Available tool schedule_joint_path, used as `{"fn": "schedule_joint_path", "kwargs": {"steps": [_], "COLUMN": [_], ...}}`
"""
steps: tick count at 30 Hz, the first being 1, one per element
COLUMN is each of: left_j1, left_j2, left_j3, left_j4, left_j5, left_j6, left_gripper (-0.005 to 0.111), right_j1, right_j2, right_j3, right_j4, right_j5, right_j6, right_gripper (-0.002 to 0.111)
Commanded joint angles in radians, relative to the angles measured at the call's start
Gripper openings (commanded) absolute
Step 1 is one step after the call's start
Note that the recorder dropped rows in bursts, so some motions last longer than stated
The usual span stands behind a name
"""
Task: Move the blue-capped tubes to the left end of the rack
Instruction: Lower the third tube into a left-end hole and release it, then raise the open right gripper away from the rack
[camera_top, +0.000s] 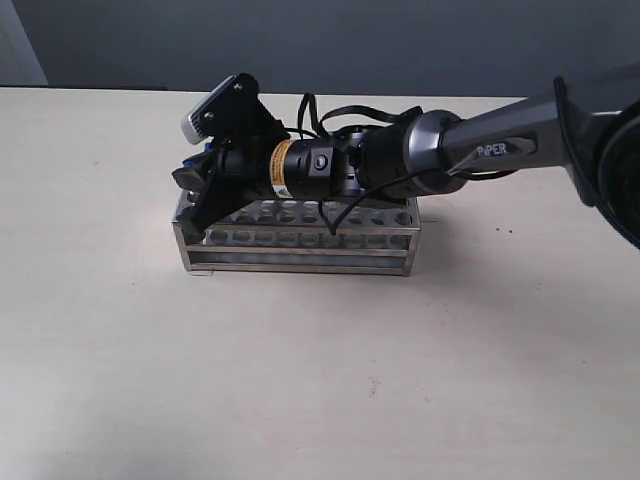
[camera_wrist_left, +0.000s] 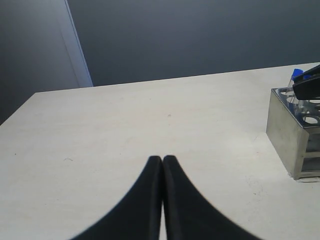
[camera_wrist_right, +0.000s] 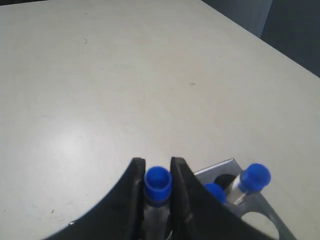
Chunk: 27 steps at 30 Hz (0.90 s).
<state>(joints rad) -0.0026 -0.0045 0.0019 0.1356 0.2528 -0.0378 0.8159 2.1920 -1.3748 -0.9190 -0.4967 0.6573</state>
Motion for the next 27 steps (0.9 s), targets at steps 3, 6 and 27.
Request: {"fn": "schedule_joint_path", "kwargs": {"steps": [3, 6, 27], "left_j1": [-0.007, -0.007, -0.007], "left_j2": [0.004, 0.004, 0.004], "left_j3": [-0.002, -0.002, -0.002], "left_j4": [0.000, 0.000, 0.000], "left_j5": [-0.014, -0.014, -0.014], "left_j6": [-0.003, -0.003, -0.003], "left_gripper": [0.000, 0.000, 0.000], "right_j1": [-0.001, -0.001, -0.184], "right_j2": [-0.004, -0.016, -0.415], "right_j3": [-0.006, -0.006, 0.200], "right_j4": [0.004, 0.004, 0.023], "right_j5": [-0.004, -0.004, 0.007], "right_j6": [0.003, 0.003, 0.005], "right_gripper": [0.037, 0.037, 0.037]}}
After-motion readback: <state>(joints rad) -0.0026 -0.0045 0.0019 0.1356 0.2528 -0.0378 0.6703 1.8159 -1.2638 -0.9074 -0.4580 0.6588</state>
